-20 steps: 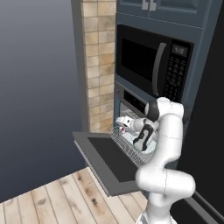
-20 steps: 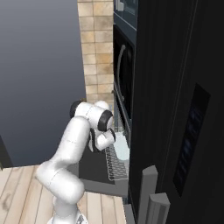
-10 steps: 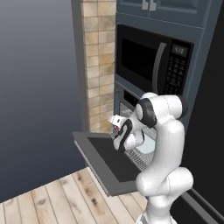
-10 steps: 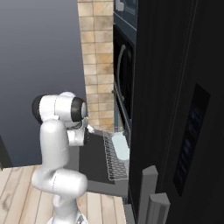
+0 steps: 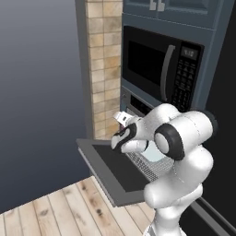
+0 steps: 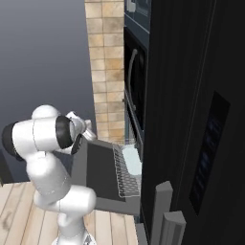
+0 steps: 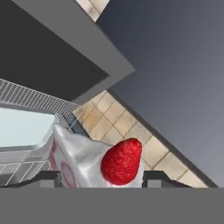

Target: Take the baked cake out of the oven and place it on the plate for cooling. Then close the oven door.

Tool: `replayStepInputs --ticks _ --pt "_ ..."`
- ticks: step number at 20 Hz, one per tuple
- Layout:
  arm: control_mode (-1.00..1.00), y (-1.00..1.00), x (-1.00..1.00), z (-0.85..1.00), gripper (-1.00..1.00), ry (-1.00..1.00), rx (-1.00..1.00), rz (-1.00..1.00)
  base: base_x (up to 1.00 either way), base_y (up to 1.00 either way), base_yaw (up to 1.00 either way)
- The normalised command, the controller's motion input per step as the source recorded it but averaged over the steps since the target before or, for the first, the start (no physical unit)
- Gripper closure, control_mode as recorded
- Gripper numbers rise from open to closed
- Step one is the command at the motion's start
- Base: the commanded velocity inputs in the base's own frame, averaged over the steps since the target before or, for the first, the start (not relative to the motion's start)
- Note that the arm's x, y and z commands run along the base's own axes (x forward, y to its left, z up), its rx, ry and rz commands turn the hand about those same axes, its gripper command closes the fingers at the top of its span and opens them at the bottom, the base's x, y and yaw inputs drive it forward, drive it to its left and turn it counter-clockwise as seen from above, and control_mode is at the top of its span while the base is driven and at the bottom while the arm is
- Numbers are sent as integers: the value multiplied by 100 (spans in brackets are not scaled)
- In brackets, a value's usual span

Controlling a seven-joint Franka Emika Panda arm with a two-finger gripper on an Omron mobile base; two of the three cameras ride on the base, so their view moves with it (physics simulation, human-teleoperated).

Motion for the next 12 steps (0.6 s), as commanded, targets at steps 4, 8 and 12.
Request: replayStepInputs --ticks 4,8,12 --pt "-100 -24 -26 100 100 13 15 -15 0 0 0" --pt "-100 -31 -31 100 100 22 24 -13 0 0 0" --pt "-100 -32 -55 89 100 19 27 -8 0 0 0"
